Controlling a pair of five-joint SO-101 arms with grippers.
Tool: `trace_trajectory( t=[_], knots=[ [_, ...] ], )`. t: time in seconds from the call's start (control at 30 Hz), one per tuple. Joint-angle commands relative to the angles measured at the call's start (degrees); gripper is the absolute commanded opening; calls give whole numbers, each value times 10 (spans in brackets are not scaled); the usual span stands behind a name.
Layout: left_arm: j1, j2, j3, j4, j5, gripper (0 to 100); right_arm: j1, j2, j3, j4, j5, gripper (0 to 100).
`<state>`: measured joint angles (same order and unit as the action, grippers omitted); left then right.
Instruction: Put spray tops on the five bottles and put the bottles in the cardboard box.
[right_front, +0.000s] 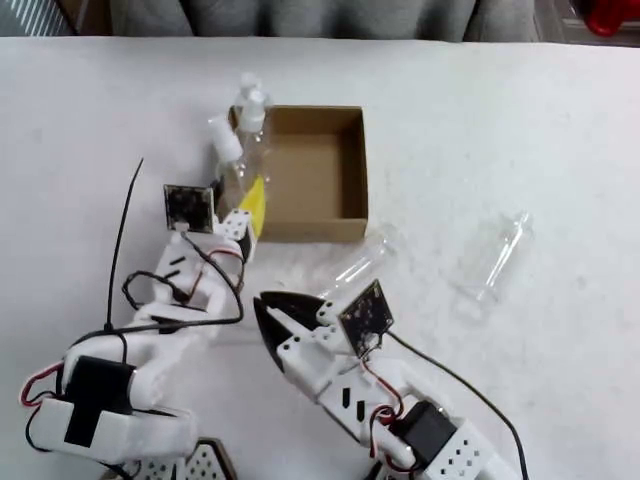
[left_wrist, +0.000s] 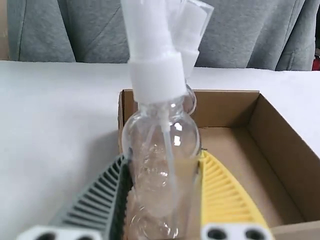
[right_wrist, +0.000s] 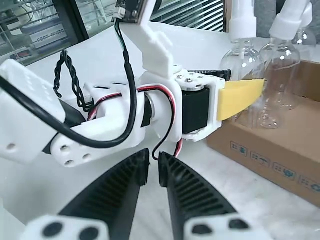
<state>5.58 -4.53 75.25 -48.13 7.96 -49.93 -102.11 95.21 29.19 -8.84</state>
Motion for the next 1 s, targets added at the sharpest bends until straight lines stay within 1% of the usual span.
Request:
trace_trajectory(
  t=[0.0,0.37,0.53,0.6,0.9,0.97],
  knots=[
    [16,-2,0,-16,-12,24,5,-7,-23,5,7,16],
    [15,-2,10,-16,-13,29,5,-7,-23,5,7,16],
    [15,-2,18,-16,-23,140,5,-7,-23,5,7,16],
    [14,-2,19,-16,-23,159,5,-7,-23,5,7,16],
    [14,-2,19,-14,-25,158,5,-7,-23,5,7,16],
    [14,-3,18,4,-26,159,5,-7,-23,5,7,16]
  ],
)
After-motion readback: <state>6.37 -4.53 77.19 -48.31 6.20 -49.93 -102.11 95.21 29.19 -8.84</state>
